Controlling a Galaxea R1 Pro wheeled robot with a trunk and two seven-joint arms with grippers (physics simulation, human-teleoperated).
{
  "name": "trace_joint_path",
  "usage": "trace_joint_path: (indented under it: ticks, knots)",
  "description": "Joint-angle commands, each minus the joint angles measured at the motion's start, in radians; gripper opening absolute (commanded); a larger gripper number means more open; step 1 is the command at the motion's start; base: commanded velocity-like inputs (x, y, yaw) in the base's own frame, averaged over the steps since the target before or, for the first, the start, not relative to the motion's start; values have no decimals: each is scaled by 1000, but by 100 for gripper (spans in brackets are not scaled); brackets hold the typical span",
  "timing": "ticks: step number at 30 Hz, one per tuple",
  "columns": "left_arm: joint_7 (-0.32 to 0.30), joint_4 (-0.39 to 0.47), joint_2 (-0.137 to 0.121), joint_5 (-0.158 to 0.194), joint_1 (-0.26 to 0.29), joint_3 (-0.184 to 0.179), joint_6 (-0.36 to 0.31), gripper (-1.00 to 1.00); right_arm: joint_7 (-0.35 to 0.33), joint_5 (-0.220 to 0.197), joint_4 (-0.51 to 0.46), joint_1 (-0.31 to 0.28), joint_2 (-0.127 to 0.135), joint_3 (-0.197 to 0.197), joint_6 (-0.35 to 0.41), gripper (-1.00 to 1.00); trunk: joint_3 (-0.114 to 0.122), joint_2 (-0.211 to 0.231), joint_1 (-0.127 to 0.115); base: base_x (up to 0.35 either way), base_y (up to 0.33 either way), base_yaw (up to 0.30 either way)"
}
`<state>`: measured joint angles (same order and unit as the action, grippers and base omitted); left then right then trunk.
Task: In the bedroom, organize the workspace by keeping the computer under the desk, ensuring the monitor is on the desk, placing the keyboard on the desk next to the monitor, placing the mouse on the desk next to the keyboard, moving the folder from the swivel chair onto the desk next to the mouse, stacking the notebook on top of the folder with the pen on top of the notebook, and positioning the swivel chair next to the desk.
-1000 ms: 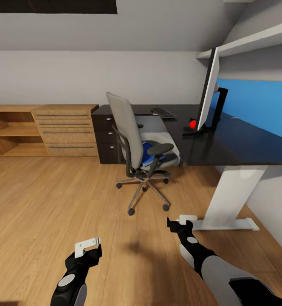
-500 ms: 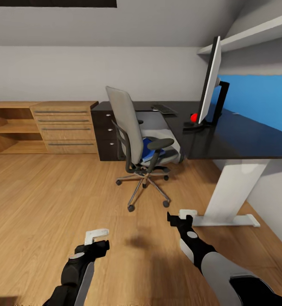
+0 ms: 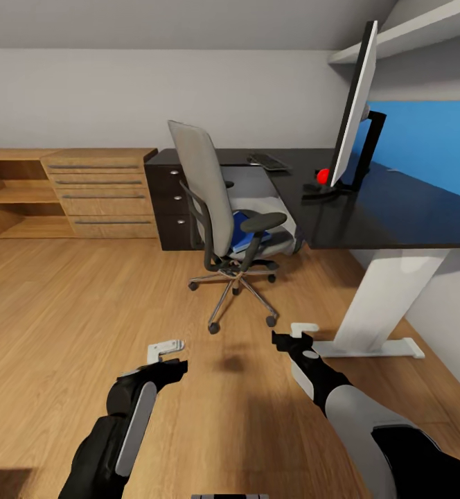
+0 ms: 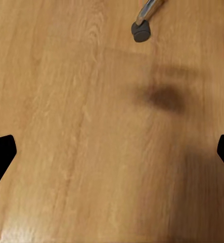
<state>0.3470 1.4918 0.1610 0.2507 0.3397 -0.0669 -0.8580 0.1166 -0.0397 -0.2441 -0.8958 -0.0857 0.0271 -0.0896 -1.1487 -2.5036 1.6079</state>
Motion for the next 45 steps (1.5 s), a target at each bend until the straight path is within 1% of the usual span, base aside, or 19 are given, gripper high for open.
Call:
trace_joint_path:
  ticks: [1,2,6,7,9,10,12,13,17,19,21,25,31,39,45]
  knots:
    - [9,48,-5,12,-32,-6,2,100,4,-4,0,-1,0,3,0,100,-1,0,0,0,0,0]
    - [7,107,-14,12,-107,-35,47,100,3,-5,-3,-1,1,3,3,100,-1,0,0,0,0,0]
    - [8,120,-17,12,-130,-57,83,100,2,-5,-5,-2,1,3,1,100,-1,0,0,0,0,0]
    - [9,121,-21,12,-135,-63,92,100,2,-5,-7,-2,0,4,-1,100,-1,0,0,0,0,0]
    - [9,121,-27,12,-137,-64,95,100,2,-5,-10,-2,-1,5,-4,100,-1,0,0,0,0,0]
    - [10,121,-35,12,-138,-66,97,100,2,-5,-15,-2,-2,5,-7,100,-1,0,0,0,0,0]
    - [10,120,-37,12,-138,-66,98,100,2,-5,-21,-2,-2,5,-8,100,-1,0,0,10,0,0]
    - [9,118,-38,12,-139,-66,99,100,5,-7,-32,-2,-9,5,-6,100,-1,0,0,290,0,0]
    - [10,117,-38,12,-139,-65,99,100,5,-7,-34,-2,-11,4,-9,100,0,0,0,307,0,0]
    - [10,116,-38,12,-139,-65,99,100,4,-7,-34,0,-12,4,-21,100,2,0,0,147,0,0]
    - [10,116,-38,12,-139,-65,99,100,5,-7,-33,0,-12,4,-50,100,5,0,0,117,0,0]
    - [10,116,-38,12,-139,-65,99,100,6,-7,-32,0,-11,3,-67,100,12,0,0,106,0,0]
    - [10,116,-38,12,-139,-64,99,100,6,-7,-31,0,-13,3,-72,100,17,0,0,132,25,0]
    - [9,117,-40,12,-139,-58,99,100,5,-8,-30,0,-14,4,-73,100,18,0,0,266,173,0]
    - [8,116,-39,12,-139,-58,97,100,4,-7,-32,1,-13,3,-74,100,18,0,0,218,43,0]
